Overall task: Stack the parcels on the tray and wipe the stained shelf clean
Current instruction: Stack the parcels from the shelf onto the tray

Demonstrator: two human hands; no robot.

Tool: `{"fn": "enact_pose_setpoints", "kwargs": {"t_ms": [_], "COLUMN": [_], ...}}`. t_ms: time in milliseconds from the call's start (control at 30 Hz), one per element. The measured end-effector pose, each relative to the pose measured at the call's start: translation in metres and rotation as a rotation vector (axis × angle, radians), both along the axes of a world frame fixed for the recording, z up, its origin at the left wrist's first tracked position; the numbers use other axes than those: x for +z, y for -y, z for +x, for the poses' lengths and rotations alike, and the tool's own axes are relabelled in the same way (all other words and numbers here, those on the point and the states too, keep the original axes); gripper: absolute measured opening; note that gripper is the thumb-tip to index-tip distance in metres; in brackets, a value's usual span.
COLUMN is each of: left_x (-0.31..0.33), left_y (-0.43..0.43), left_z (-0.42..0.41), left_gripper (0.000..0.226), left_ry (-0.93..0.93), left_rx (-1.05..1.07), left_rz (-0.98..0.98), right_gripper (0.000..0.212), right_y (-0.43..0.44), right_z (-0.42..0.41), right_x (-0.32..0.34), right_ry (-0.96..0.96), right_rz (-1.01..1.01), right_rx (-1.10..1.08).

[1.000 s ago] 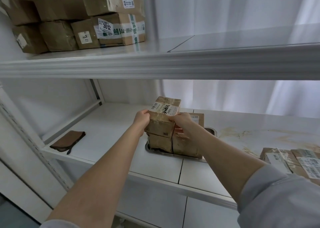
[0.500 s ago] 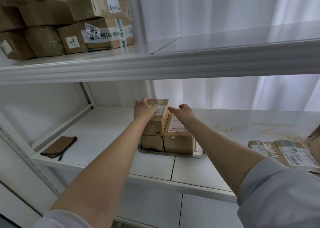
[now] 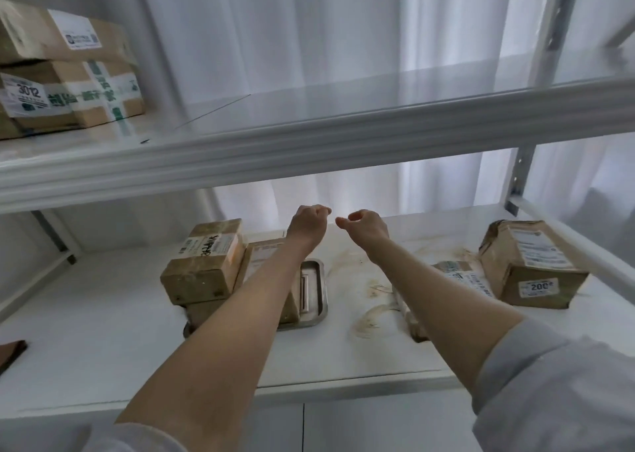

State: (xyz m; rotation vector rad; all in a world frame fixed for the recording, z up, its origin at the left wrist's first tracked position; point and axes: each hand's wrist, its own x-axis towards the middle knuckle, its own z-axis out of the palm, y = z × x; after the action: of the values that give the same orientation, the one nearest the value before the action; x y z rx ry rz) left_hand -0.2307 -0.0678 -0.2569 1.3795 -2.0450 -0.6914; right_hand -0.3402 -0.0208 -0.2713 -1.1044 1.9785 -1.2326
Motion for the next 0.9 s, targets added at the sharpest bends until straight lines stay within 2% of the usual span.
{"fn": "enact_pose_setpoints", "kwargs": {"t_ms": [67,233,400,533,633,733,900], "left_x": [-0.001,-0.009,-0.023,-0.039,-0.048,-0.058,-0.076], "left_y": [-0.007,-0.031,-0.045,-0.053,-0.062,-0.072,-0.081], "left_z": [-0.029,-0.092,-0.143,-0.183,-0.211,-0.242,-0.277], "left_gripper": [0.046,0.064,0.047,0.038,0.048,0.067,0.068], "left_ry": [0.003,-0.02,0.004,0.04,0.031,-0.009,0.131], "left_rx": [-0.058,-0.15,-0.163,-0.204,-0.275,-0.333,-0.372], "left_rz": [0.065,0.176,0.215,0.267,0.338,0.464,0.542], "right_gripper": [0.031,0.038,0.032,0.047,0.053,0.057,0.065], "right_y": [-0.01,-0.034,-0.046,-0.057,-0.066,-0.075,-0.084], "right_z": [-0.026,-0.083,-0.127,-0.165,-0.197,-0.227,-0.269], "right_x": [0.0,-0.004,-0.015,-0.027,-0.032,-0.038,-0.05], "right_ry": [-0.017,-0.052,-0.122,-0.246,-0.357,-0.394,-0.347], "right_rz": [0.004,0.02,0.076,0.172,0.264,0.391,0.564], "right_rx": [-0.031,-0.129,-0.178,-0.253,-0.313,-0.368,-0.468]}}
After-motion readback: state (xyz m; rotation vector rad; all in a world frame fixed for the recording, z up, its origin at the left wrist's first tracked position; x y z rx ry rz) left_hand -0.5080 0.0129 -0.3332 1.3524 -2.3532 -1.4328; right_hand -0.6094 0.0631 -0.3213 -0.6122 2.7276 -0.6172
